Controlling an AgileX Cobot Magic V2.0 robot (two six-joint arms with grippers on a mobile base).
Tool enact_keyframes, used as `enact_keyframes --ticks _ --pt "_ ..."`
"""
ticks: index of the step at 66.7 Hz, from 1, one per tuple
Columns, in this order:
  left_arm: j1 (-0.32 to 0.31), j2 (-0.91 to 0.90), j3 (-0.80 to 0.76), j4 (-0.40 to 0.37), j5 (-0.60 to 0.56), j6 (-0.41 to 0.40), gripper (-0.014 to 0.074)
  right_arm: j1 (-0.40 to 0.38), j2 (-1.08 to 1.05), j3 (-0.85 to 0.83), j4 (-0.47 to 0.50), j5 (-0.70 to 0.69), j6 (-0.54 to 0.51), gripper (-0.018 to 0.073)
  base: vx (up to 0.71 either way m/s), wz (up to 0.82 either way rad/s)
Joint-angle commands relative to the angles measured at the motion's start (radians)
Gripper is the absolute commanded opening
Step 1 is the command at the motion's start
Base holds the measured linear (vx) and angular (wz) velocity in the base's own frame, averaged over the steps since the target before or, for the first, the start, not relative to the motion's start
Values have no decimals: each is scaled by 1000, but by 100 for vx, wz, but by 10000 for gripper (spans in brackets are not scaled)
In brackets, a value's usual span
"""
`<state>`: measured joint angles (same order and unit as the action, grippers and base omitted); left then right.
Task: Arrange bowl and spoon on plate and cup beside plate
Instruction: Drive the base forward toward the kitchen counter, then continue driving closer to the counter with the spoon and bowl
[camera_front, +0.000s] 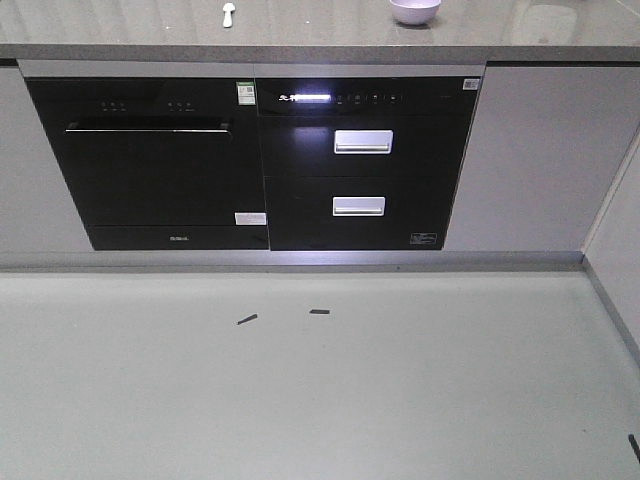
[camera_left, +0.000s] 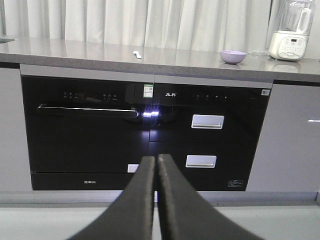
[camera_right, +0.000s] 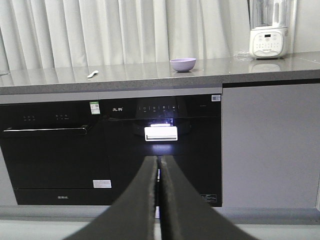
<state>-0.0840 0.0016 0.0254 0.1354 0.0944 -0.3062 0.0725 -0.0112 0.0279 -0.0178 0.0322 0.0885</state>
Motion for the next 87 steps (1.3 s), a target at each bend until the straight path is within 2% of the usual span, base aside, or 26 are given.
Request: enact_keyframes --ticks 1,87 --pt "3 18 -7 0 -76 -11 -6 -1 -10 3 -5 -75 -6 -3 15 0" --pt "3 18 -7 0 -76 -11 -6 -1 -10 3 -5 -75 -6 -3 11 -1"
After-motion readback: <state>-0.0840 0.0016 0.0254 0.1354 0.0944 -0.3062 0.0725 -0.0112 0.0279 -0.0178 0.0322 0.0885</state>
